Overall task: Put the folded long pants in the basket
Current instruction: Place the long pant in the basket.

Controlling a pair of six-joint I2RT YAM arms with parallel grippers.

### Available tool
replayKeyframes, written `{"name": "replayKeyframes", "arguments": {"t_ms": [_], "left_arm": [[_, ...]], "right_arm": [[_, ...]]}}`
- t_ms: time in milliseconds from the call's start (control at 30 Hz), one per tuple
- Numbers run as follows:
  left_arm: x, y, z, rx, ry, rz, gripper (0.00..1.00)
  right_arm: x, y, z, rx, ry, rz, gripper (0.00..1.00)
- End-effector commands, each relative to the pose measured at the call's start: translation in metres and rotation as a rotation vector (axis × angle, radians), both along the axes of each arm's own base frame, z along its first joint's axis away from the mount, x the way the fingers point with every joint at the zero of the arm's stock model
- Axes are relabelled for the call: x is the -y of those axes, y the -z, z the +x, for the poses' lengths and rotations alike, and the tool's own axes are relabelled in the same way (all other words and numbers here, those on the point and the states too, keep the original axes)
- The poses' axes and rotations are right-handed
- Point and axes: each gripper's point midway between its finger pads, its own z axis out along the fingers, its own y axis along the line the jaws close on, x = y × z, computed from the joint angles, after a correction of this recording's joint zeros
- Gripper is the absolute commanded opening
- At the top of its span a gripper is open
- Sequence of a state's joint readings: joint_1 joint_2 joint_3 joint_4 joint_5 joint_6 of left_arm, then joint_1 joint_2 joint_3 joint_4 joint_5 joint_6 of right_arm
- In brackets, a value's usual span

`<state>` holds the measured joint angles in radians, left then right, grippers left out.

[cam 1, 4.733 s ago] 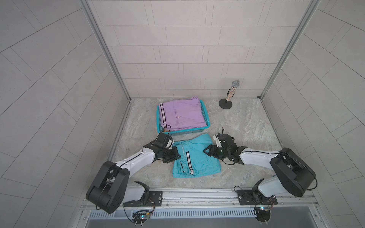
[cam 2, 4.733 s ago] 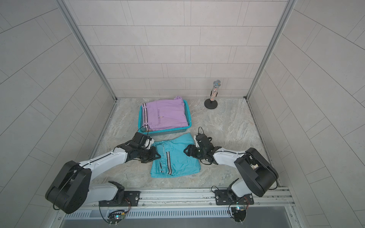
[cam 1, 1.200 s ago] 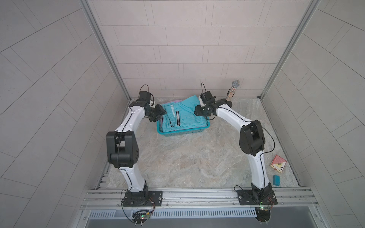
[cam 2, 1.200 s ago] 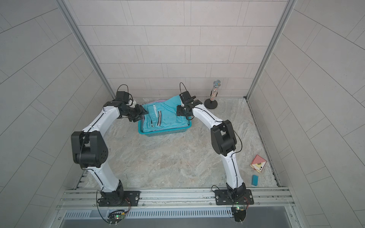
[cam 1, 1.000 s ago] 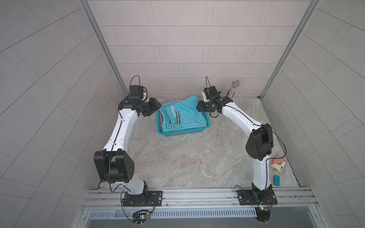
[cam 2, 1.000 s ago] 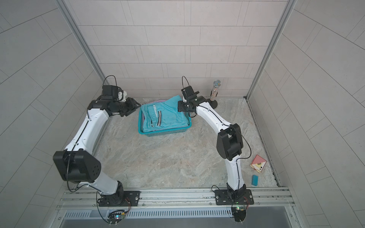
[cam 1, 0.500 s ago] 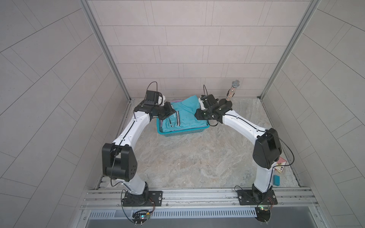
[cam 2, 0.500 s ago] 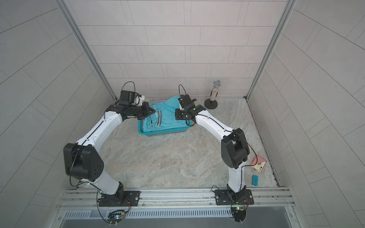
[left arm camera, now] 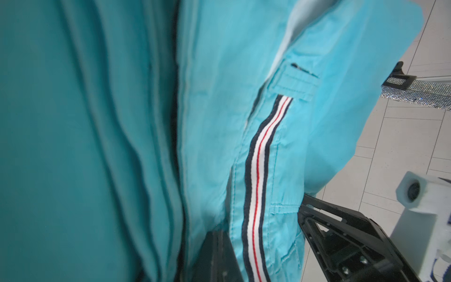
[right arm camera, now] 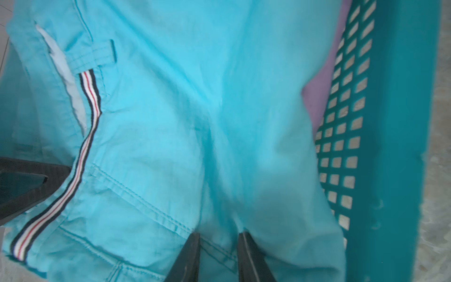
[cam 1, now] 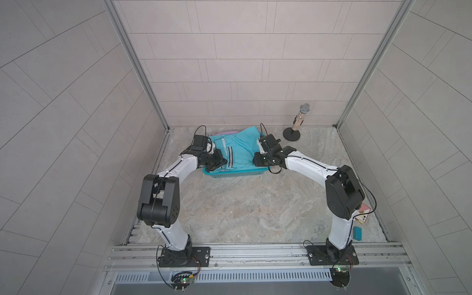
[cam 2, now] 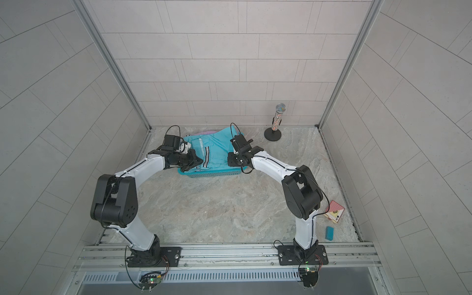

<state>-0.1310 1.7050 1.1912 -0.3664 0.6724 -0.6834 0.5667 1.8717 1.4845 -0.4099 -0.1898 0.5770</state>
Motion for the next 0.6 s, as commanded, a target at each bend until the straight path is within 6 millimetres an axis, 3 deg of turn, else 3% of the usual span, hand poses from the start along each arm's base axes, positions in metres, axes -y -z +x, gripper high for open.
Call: {"name": "replayKeyframes", "arguments": {"t_ms": [0, 67, 167, 267, 433, 567], "left_arm": [[-0.002, -0.051, 0.008, 0.06, 0.013, 0.028, 0.0], [-0.001, -0.078, 0.019, 0.104, 0.016, 0.034, 0.0], [-0.002, -0.106, 0.036, 0.162, 0.002, 0.045, 0.0], [-0.006, -0.117, 0.052, 0.188, -0.015, 0.055, 0.0], [-0.012, -0.095, 0.085, 0.143, -0.02, 0.039, 0.0], [-0.024, -0.05, 0.109, 0.088, -0.041, 0.072, 0.0]], "right_arm": [[0.003, -0.062, -0.003, 0.076, -0.001, 0.015, 0.33], [0.002, -0.097, 0.006, 0.155, 0.008, 0.029, 0.35], [0.002, -0.131, 0.023, 0.25, 0.027, 0.031, 0.38], [-0.004, -0.136, 0.043, 0.289, 0.029, 0.01, 0.39], [-0.016, -0.101, 0.09, 0.288, 0.033, -0.053, 0.38], [-0.023, -0.045, 0.121, 0.223, 0.038, -0.117, 0.36]]}}
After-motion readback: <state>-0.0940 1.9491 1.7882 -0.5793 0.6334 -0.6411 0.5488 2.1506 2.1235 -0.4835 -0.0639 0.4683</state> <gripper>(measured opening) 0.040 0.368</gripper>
